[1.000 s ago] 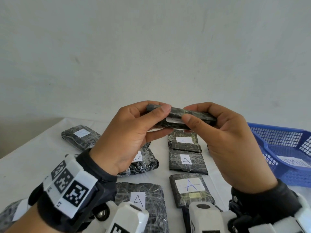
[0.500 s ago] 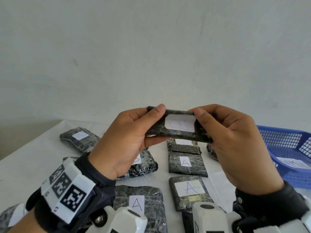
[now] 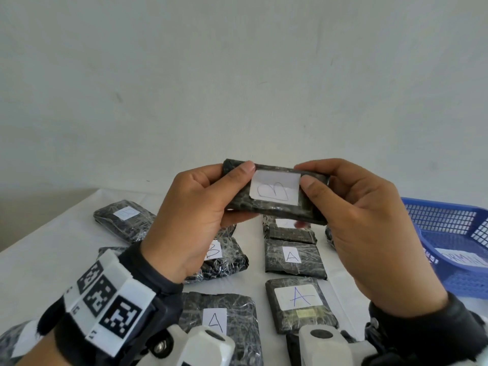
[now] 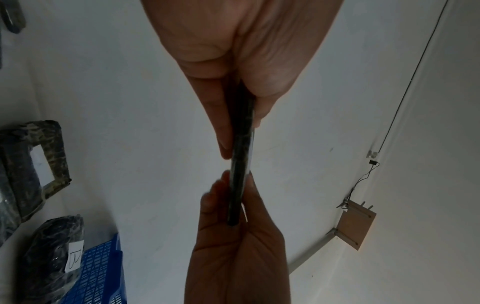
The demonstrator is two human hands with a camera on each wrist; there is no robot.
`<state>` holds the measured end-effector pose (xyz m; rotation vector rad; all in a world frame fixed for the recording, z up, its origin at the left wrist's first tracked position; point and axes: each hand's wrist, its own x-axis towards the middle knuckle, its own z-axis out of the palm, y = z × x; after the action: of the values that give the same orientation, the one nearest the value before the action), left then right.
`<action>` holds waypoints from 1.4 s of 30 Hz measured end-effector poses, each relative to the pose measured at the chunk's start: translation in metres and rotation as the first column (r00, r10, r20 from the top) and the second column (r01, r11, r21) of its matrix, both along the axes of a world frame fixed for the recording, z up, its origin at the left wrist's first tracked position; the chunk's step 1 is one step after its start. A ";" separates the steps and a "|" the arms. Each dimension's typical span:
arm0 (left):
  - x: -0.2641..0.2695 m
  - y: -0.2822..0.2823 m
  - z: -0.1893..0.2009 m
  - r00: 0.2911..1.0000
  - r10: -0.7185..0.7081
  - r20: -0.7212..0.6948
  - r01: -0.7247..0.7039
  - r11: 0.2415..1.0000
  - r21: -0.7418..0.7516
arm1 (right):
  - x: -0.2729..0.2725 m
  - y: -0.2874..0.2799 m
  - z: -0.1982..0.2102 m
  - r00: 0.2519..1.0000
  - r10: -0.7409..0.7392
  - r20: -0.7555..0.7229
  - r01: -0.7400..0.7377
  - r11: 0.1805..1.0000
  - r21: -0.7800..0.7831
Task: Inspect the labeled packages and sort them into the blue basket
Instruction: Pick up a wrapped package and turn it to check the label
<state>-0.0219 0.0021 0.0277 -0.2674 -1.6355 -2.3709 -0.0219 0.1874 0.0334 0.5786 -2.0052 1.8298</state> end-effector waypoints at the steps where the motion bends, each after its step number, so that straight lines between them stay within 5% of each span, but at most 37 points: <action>1: 0.000 0.000 0.000 1.000 -0.014 0.008 0.014 1.000 0.013 | 0.001 0.001 0.000 1.000 -0.013 -0.015 0.013 1.000 0.000; 4: 0.001 0.000 0.001 0.998 -0.048 0.044 0.046 0.998 0.040 | 0.002 0.002 0.001 0.999 -0.020 -0.034 0.021 0.999 0.040; 7: -0.001 -0.002 0.002 0.994 -0.048 0.094 0.041 0.996 0.075 | 0.003 0.004 -0.001 0.993 0.118 0.007 -0.118 0.982 0.148; 10: -0.002 -0.004 0.003 0.992 -0.061 0.115 0.048 0.992 0.113 | 0.003 0.004 -0.001 0.978 0.206 -0.015 -0.204 0.974 0.100; 18: 0.001 -0.003 0.004 0.969 -0.244 -0.044 0.248 0.947 0.207 | 0.000 0.009 0.004 0.987 0.162 0.024 -0.161 0.987 -0.005; 22: -0.002 -0.002 0.003 0.978 -0.184 -0.098 0.200 0.961 0.190 | -0.003 0.005 0.003 0.974 0.224 0.044 -0.213 0.961 -0.175; 27: -0.003 -0.001 -0.001 0.984 -0.106 -0.141 0.125 0.983 0.136 | -0.004 -0.003 -0.002 0.991 0.134 0.002 -0.129 0.956 -0.263; 42: -0.004 0.002 -0.006 0.983 -0.099 -0.153 0.116 0.987 0.112 | -0.005 -0.013 -0.008 0.993 0.108 0.058 -0.080 0.931 -0.355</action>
<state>-0.0255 0.0039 0.0220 -0.5059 -1.4395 -2.4526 -0.0268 0.1748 0.0258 0.5095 -1.6556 2.2325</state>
